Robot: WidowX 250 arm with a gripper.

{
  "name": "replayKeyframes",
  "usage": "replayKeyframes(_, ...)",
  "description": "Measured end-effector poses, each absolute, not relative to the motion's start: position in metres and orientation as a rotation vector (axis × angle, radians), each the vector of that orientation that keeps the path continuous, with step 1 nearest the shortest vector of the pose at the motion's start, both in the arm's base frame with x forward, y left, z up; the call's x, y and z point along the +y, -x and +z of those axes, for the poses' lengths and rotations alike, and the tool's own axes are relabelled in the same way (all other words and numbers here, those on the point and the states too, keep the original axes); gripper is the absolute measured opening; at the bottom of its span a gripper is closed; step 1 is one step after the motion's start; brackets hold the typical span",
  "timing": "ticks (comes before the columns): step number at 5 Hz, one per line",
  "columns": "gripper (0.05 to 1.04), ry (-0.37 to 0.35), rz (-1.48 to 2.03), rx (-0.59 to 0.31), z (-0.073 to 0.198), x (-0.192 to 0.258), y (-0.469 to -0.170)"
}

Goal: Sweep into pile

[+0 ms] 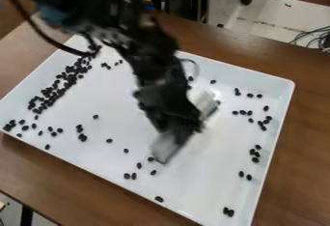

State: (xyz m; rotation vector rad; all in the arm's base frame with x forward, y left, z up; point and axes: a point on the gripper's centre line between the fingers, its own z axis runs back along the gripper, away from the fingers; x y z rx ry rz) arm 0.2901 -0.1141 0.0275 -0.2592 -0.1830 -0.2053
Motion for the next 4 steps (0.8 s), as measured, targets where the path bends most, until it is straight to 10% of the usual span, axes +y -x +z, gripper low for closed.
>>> replayKeyframes(4, 0.354, 0.295, -0.260, -0.072, 0.001, -0.221, -0.323)
